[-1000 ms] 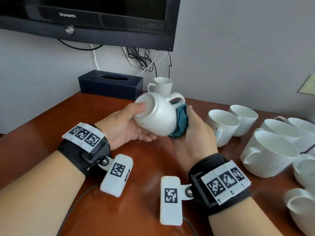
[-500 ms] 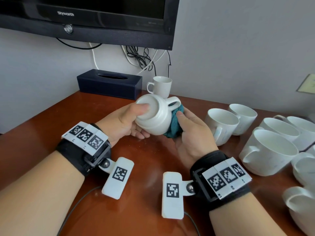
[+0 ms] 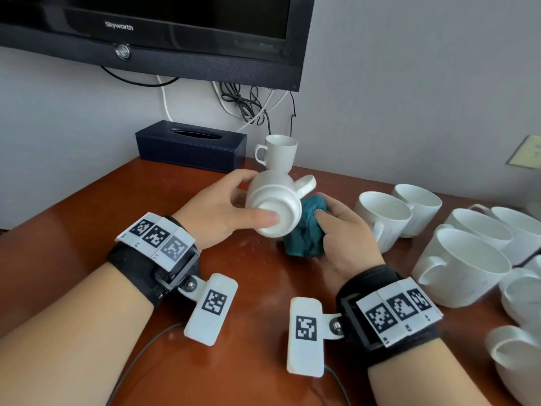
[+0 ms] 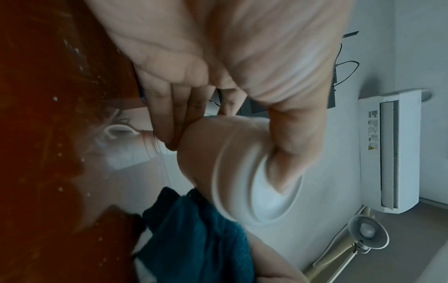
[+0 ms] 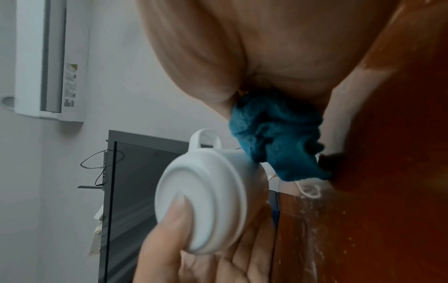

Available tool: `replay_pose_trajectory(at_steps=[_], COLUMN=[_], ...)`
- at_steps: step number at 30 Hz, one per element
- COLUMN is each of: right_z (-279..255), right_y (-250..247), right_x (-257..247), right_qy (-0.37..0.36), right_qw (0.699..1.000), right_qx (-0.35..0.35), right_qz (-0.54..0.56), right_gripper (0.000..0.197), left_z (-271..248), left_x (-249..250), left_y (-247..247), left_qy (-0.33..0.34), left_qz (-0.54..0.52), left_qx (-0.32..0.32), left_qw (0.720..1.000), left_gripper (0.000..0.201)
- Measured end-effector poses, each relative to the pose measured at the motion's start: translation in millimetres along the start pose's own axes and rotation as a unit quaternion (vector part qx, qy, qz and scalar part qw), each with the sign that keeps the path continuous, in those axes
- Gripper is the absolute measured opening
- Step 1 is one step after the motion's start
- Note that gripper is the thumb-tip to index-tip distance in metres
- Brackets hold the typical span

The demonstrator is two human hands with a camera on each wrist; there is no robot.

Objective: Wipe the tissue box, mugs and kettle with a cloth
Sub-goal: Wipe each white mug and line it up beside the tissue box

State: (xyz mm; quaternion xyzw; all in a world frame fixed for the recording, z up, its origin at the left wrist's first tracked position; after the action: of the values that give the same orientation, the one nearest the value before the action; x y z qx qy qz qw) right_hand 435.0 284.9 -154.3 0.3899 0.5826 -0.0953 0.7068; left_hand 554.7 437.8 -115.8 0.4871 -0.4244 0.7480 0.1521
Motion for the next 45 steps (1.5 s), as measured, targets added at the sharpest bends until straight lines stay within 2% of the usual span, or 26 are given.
replay_pose_trajectory(at_steps=[3, 7, 12, 15, 19, 23, 27, 29, 31, 33, 37, 41, 45], right_z=[0, -8, -21, -26, -24, -23, -21, -20, -20, -20, -22, -24, -25], right_y=[-6, -3, 11, 17, 18, 18, 17, 17, 18, 20, 26, 31, 34], right_x=[-3, -5, -5, -9, -17, -22, -24, -23, -23, -22, -20, -17, -11], right_qy=[0.023, 0.059, 0.125, 0.096, 0.028, -0.013, -0.039, -0.040, -0.040, -0.039, -0.032, -0.015, 0.017], right_qw=[0.999, 0.995, 0.983, 0.990, 0.997, 0.998, 0.996, 0.996, 0.995, 0.993, 0.993, 0.992, 0.992], right_qx=[0.031, 0.024, -0.014, -0.053, -0.064, -0.051, -0.036, -0.033, -0.036, -0.041, -0.056, -0.087, -0.111], right_qz=[0.037, 0.076, 0.132, 0.083, 0.009, -0.033, -0.066, -0.070, -0.084, -0.099, -0.097, -0.088, -0.062], right_gripper=[0.045, 0.037, 0.043, 0.035, 0.009, 0.014, 0.020, 0.024, 0.028, 0.034, 0.055, 0.054, 0.059], left_z=[-2, -3, -4, -4, -3, -3, -6, -7, -7, -7, -6, -4, -6], left_x=[3, 6, 4, 3, 1, 13, 27, 28, 27, 26, 22, 17, 14], left_y=[5, 11, 11, 9, 8, -1, -5, -2, 4, 7, 13, 18, 22], left_qy=[0.021, 0.043, 0.053, 0.055, 0.048, 0.077, 0.106, 0.096, 0.090, 0.081, 0.055, 0.020, -0.006], left_qz=[0.021, 0.049, 0.101, 0.159, 0.193, 0.216, 0.205, 0.193, 0.178, 0.156, 0.123, 0.123, 0.100], left_qx=[-0.041, -0.089, -0.107, -0.108, -0.106, -0.047, 0.021, 0.024, 0.006, -0.008, -0.026, -0.032, -0.048], left_qw=[0.999, 0.994, 0.988, 0.980, 0.974, 0.972, 0.973, 0.976, 0.980, 0.984, 0.991, 0.992, 0.994], left_gripper=[0.094, 0.102, 0.110, 0.112, 0.115, 0.100, 0.061, 0.038, 0.024, 0.020, 0.026, 0.031, 0.017])
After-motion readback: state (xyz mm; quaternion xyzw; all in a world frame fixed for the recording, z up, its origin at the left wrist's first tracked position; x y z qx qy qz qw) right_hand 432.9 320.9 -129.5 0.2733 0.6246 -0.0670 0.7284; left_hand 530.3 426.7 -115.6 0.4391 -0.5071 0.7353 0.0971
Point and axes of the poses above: each hand's wrist, its own z-axis towards the middle knuckle, its own y-axis out of the palm, x = y × z, the point moved 9 cm from there along z, towards the middle knuckle, and after that the axes turned 11 degrees about z, right-handed, at the moved point
